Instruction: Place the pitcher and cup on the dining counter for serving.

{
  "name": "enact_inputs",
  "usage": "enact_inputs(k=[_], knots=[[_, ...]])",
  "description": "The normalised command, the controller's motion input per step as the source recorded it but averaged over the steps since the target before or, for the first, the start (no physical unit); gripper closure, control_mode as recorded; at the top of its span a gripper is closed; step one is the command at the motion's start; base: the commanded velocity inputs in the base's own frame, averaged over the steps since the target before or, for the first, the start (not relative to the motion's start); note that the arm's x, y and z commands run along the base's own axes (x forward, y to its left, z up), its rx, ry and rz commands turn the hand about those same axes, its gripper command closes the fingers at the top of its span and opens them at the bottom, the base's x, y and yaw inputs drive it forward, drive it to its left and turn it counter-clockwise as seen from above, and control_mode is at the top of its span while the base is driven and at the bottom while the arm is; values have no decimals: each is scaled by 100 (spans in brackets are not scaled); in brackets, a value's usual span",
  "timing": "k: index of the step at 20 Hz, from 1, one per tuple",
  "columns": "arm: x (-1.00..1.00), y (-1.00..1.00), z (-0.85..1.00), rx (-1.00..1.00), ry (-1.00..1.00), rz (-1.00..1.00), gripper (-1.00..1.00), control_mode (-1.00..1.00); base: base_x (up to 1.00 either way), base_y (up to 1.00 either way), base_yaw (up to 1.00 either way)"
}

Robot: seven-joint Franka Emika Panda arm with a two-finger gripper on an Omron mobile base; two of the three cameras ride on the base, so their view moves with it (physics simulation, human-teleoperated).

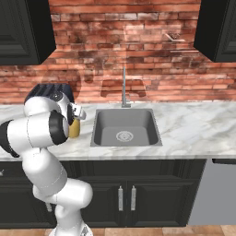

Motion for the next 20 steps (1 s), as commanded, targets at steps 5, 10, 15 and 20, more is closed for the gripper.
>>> enact_inputs(k=[5, 10, 15, 20], knots=[[-27, 0, 14, 0, -7, 0, 100, -100, 0, 0, 0], [-65, 1, 69, 0, -21, 0, 100, -100, 0, 0, 0], [-68, 0, 88, 0, -15, 0, 100, -100, 0, 0, 0], [-79, 0, 96, 0, -5, 0, 100, -100, 0, 0, 0]])
